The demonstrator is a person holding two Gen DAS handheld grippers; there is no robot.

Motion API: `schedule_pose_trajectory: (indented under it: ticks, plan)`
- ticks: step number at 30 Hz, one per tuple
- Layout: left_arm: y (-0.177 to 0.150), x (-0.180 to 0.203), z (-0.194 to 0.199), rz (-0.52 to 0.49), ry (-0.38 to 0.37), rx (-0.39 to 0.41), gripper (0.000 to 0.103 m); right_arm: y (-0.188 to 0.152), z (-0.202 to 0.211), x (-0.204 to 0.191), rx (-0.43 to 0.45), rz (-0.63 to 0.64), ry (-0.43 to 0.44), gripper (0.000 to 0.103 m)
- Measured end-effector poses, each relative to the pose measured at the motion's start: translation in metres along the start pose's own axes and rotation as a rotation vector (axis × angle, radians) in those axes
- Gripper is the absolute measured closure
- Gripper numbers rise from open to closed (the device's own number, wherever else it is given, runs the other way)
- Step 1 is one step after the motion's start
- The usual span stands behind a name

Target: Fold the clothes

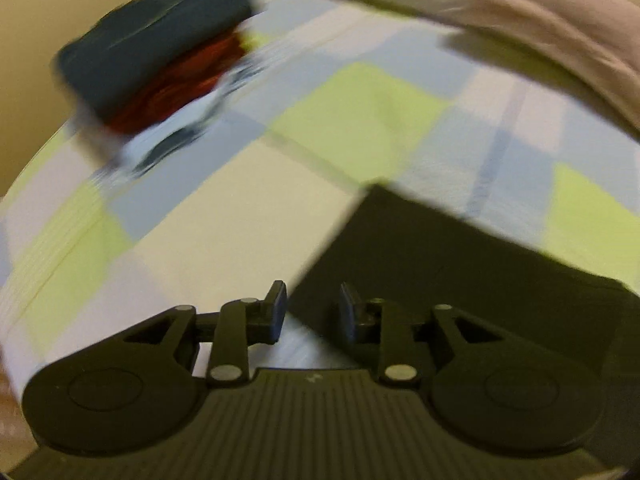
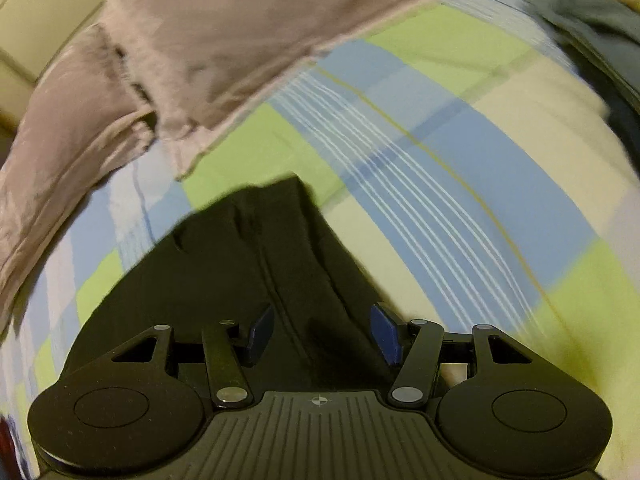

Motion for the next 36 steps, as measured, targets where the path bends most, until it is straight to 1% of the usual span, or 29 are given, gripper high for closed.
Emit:
schedule_pose_trajectory:
  ticks: [3,5,7,9,10,11,12,13,14,15,17,18,19,20,21,22,23,24,25,26,27,29,32,36]
  plan:
    - [0.012,0.029,0.001,-0.033,-0.040,0.011,0.077,0.020,-0.022,-0.013,0.010,0.058,0.081,0.046]
    - [0.018,0.044,0.002,-0.045,-0.058,0.014,0.077,0.030,-0.041,-0.016,-0.001,0.079,0.112,0.046]
    - [0.024,0.060,0.002,-0.057,-0.077,0.017,0.075,0.036,-0.061,-0.011,-0.025,0.066,0.129,0.046]
    - [0.020,0.066,0.001,-0.060,-0.084,0.007,0.075,0.037,-0.075,-0.005,-0.055,0.049,0.147,0.046]
    - [0.017,0.069,0.001,-0.060,-0.086,0.000,0.075,0.038,-0.078,-0.003,-0.052,0.050,0.154,0.046]
    - [0.014,0.071,0.000,-0.061,-0.089,-0.007,0.075,0.039,-0.079,-0.002,-0.045,0.053,0.160,0.061]
    - [0.011,0.074,-0.001,-0.061,-0.089,-0.012,0.075,0.040,-0.081,-0.001,-0.039,0.056,0.166,0.079]
    - [0.009,0.075,-0.001,-0.061,-0.089,-0.015,0.075,0.041,-0.079,-0.002,-0.027,0.074,0.173,0.083]
    - [0.007,0.077,-0.002,-0.062,-0.086,-0.015,0.075,0.043,-0.075,-0.004,-0.008,0.107,0.174,0.088]
    - [0.006,0.078,-0.002,-0.063,-0.082,-0.011,0.075,0.047,-0.067,-0.006,0.033,0.121,0.178,0.092]
    - [0.005,0.080,0.000,-0.069,-0.081,0.006,0.075,0.058,-0.051,-0.009,0.122,0.141,0.187,0.094]
    - [0.005,0.082,0.001,-0.074,-0.081,0.012,0.075,0.063,-0.047,-0.006,0.164,0.128,0.176,0.094]
    - [0.004,0.083,0.000,-0.081,-0.079,0.012,0.075,0.066,-0.050,-0.001,0.191,0.122,0.145,0.094]
    - [0.002,0.084,-0.002,-0.091,-0.074,0.007,0.075,0.061,-0.062,0.003,0.162,0.120,0.111,0.092]
    - [0.001,0.084,-0.003,-0.101,-0.064,0.004,0.075,0.056,-0.075,0.008,0.122,0.118,0.078,0.087]
    - [0.000,0.082,-0.004,-0.106,-0.053,0.000,0.075,0.053,-0.085,0.013,0.091,0.108,0.059,0.084]
    - [0.001,0.078,-0.004,-0.101,-0.046,-0.004,0.075,0.055,-0.086,0.016,0.099,0.079,0.068,0.081]
    - [0.001,0.074,-0.004,-0.084,-0.044,-0.006,0.074,0.057,-0.083,0.019,0.094,0.044,0.067,0.066]
    - [0.002,0.068,-0.004,-0.064,-0.043,-0.008,0.072,0.058,-0.078,0.021,0.087,0.021,0.057,0.055]
    - [0.002,0.061,-0.005,-0.036,-0.035,-0.012,0.070,0.058,-0.071,0.022,0.087,0.016,0.039,0.037]
    - [0.001,0.053,-0.007,-0.001,-0.025,-0.020,0.066,0.056,-0.063,0.021,0.089,0.027,0.036,0.033]
    - [-0.005,0.037,-0.009,0.084,-0.020,-0.041,0.063,0.050,-0.051,0.019,0.080,0.043,0.039,0.033]
    - [-0.018,0.014,-0.012,0.213,-0.020,-0.077,0.063,0.029,-0.035,0.023,0.046,-0.005,0.036,0.033]
    - [-0.036,-0.016,-0.015,0.385,-0.019,-0.123,0.063,0.001,-0.018,0.031,0.034,-0.085,-0.017,0.033]
Point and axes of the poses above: each gripper's, at about its wrist camera, not at the fingertips, and z roughly against the way its jaws point, x to its right, y to its top, the point moved 9 cm from there along -z, roughly the way its jaws point, and after that the axes turned 6 degrees about x, right-handed, at the moved point
